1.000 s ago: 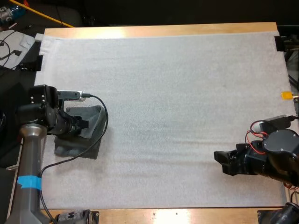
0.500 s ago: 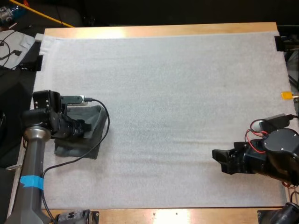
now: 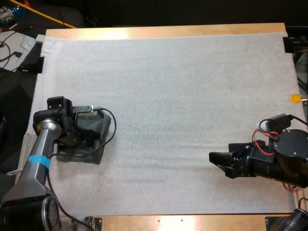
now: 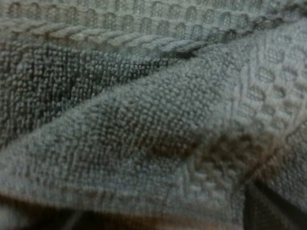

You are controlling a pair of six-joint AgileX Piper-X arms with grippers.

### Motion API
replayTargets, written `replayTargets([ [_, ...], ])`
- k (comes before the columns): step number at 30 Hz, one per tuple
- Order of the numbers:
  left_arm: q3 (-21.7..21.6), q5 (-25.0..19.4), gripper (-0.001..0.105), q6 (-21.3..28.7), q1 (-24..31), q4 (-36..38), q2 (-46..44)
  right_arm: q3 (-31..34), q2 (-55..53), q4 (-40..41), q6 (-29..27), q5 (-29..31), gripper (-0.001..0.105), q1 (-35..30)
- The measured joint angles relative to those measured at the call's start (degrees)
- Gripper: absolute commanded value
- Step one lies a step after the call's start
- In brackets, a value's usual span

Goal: Pick towel from pile, fold and stack

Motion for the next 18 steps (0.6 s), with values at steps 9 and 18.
replayTargets([
  [9,-0.69,1.89,0.061,0.0,0.0,0.85,0.56,0.0,0.0,-0.04,0.41,0.0,0.066,0.0],
  [18,-8.92,2.66,0.062,0.0,0.0,3.23,-0.94,0.0,0.0,-0.04,0.88,0.0,0.066,0.0],
])
